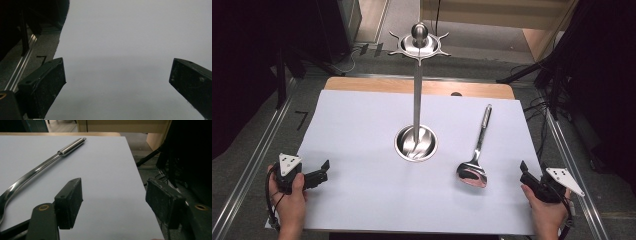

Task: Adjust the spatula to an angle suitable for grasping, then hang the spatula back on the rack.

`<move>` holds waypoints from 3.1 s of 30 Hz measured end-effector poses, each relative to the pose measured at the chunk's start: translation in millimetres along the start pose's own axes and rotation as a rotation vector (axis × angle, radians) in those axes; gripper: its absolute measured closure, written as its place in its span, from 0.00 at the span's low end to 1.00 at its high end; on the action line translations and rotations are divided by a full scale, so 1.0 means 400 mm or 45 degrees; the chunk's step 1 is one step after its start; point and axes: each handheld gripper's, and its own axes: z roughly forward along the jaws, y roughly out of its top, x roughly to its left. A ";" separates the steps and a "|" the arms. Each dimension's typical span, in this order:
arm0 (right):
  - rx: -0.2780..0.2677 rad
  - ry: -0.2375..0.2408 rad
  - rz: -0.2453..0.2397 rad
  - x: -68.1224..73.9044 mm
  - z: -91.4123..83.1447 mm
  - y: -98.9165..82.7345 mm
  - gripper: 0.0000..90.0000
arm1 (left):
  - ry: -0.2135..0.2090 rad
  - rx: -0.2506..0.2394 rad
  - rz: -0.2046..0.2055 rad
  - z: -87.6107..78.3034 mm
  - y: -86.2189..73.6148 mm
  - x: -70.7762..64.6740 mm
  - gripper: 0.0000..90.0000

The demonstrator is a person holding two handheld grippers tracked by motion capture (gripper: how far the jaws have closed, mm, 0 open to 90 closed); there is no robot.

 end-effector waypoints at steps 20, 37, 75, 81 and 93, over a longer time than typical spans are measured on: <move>0.071 0.022 -0.017 0.042 -0.003 0.010 0.66 | 0.003 0.001 0.004 0.000 0.000 -0.002 0.01; 0.237 0.067 0.069 0.052 0.005 0.036 0.90 | 0.004 -0.013 0.001 -0.001 -0.001 -0.001 0.01; 0.515 0.135 0.105 0.167 0.286 0.198 1.00 | 0.020 -0.002 0.028 0.002 -0.001 -0.008 0.01; 0.539 0.138 0.088 0.178 0.327 0.203 1.00 | 0.018 0.000 0.032 0.001 -0.001 -0.008 0.01; 0.604 0.124 0.136 0.184 0.398 0.219 1.00 | 0.008 0.002 0.027 0.002 0.000 -0.006 0.01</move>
